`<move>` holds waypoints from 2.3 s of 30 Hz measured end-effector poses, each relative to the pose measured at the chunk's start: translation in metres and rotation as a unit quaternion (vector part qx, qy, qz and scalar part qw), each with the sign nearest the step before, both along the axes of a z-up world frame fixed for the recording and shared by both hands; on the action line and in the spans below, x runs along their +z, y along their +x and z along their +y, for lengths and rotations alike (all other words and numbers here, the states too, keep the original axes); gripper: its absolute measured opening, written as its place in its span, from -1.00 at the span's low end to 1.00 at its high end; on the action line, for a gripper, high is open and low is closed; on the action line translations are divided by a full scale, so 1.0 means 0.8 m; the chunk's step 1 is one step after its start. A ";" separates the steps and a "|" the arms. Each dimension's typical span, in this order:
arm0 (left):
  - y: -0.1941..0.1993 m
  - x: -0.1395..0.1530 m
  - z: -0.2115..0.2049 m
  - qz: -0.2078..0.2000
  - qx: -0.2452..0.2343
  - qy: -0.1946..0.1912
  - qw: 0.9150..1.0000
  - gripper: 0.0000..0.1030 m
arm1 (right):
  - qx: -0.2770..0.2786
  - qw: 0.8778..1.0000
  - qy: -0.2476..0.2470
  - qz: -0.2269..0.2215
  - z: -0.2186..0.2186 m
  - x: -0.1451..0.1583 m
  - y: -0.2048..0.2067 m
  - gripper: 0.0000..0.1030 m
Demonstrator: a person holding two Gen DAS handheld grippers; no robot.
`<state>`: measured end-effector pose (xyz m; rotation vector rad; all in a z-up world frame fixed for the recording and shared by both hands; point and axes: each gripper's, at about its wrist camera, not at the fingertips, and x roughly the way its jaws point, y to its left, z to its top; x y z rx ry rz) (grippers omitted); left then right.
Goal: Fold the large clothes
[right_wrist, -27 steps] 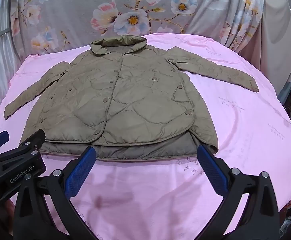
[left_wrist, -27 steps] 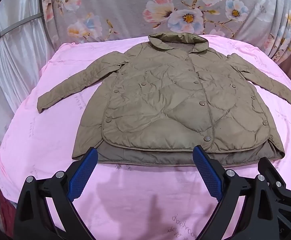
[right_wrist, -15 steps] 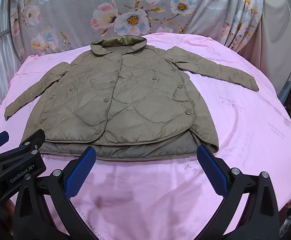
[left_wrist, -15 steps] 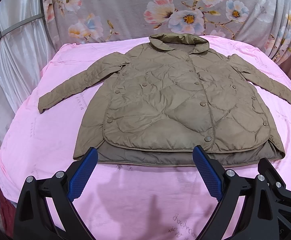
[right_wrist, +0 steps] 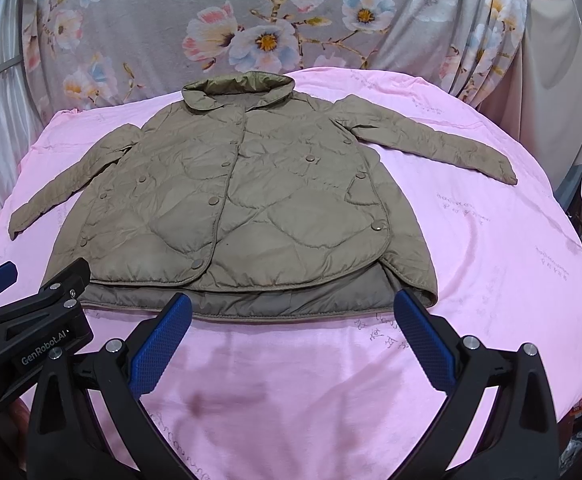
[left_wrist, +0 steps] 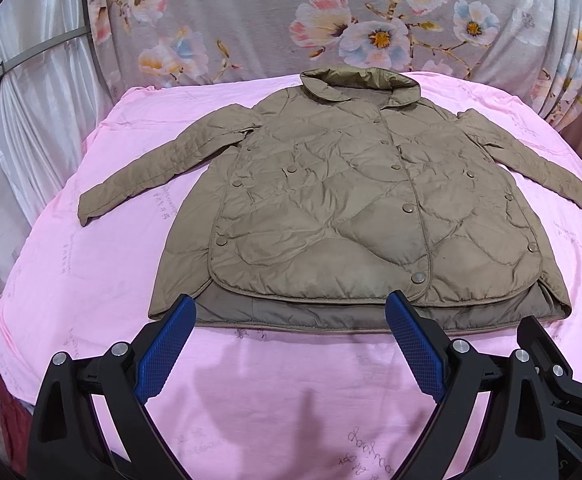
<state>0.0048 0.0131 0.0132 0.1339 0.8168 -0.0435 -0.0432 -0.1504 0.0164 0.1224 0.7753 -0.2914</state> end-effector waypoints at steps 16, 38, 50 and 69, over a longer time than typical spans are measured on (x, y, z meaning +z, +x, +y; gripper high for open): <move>-0.001 0.004 0.005 -0.004 0.003 0.001 1.000 0.79 | 0.000 1.000 0.003 0.000 -0.001 -0.004 -0.002 0.91; 0.005 -0.001 0.001 0.000 0.007 0.001 1.000 0.79 | -0.004 1.000 -0.020 -0.001 0.004 -0.003 0.005 0.91; 0.021 0.002 0.008 -0.017 0.013 -0.018 1.000 0.79 | 0.015 0.997 -0.065 -0.040 0.000 0.015 0.023 0.91; 0.170 -0.004 0.035 -0.057 0.081 0.003 0.995 0.80 | -0.132 0.983 0.074 -0.100 -0.319 -0.003 0.172 0.91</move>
